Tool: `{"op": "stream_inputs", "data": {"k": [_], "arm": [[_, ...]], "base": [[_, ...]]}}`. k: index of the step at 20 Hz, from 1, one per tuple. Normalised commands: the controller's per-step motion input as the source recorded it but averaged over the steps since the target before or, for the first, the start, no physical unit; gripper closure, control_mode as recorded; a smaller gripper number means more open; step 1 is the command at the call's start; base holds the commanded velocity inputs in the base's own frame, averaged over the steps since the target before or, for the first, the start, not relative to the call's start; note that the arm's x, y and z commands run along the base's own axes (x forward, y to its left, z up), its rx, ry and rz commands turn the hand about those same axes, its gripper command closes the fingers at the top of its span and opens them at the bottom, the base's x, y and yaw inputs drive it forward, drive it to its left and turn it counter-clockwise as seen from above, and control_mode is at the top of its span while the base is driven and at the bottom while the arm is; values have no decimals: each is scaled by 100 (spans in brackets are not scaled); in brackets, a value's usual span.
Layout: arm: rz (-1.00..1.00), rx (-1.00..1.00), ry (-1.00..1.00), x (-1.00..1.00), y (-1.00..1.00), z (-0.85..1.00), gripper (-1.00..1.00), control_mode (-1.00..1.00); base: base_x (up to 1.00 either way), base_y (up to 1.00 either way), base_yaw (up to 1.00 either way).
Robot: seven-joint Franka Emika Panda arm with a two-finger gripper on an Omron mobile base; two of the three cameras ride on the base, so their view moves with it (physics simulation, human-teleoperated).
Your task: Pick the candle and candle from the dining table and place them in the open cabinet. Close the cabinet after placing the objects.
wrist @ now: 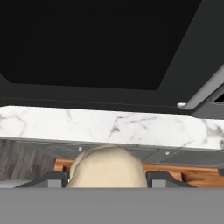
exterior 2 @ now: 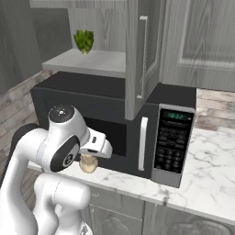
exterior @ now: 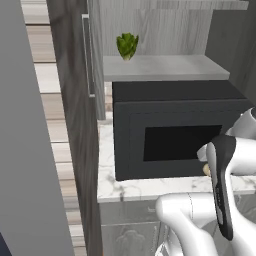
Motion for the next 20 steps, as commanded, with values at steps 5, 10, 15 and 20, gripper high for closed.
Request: {"op": "stream_inputs", "data": {"k": [5,10,15,20], "arm": [[0,0,-5,1,4,7,100,-100],[0,0,-11,0,16,47,100,-100],[0,0,-11,0,33,73,100,-100],[0,0,-6,0,39,89,100,-100]], "base": [[0,0,0],[0,0,0],[0,0,0],[0,0,0]]}}
